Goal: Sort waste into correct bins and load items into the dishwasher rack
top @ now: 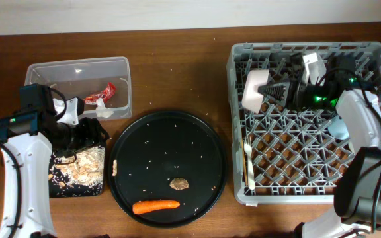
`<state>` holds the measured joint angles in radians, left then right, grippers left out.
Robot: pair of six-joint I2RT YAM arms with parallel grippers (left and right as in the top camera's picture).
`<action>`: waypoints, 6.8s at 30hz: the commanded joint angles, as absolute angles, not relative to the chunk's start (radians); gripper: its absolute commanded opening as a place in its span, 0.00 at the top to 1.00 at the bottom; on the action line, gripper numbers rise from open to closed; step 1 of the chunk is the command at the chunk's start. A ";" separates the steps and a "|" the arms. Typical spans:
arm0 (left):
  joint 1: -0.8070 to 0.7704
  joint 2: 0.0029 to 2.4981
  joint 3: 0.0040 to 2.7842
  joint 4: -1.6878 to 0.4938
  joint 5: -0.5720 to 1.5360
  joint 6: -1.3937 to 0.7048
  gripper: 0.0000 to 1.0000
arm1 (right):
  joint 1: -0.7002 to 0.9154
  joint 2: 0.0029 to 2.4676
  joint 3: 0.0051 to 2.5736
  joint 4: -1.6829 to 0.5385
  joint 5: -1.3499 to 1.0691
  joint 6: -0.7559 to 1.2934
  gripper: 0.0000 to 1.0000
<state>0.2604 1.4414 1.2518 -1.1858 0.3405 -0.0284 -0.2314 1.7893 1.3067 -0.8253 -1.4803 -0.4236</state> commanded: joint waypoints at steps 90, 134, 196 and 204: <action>-0.404 1.430 0.881 -1.149 0.352 -1.112 0.01 | 0.104 1.327 1.289 -1.320 -0.245 -0.002 0.02; -0.471 1.429 0.788 -0.773 -0.114 -1.013 0.79 | 0.104 1.332 1.286 -1.331 -0.204 -0.010 0.02; 0.775 1.713 1.008 -0.762 -0.061 -0.772 0.14 | 0.104 1.332 1.279 -1.339 -0.205 -0.010 0.02; 0.685 1.565 1.137 -0.854 0.062 -0.695 0.13 | 0.104 1.332 1.279 -1.334 -0.205 -0.010 0.01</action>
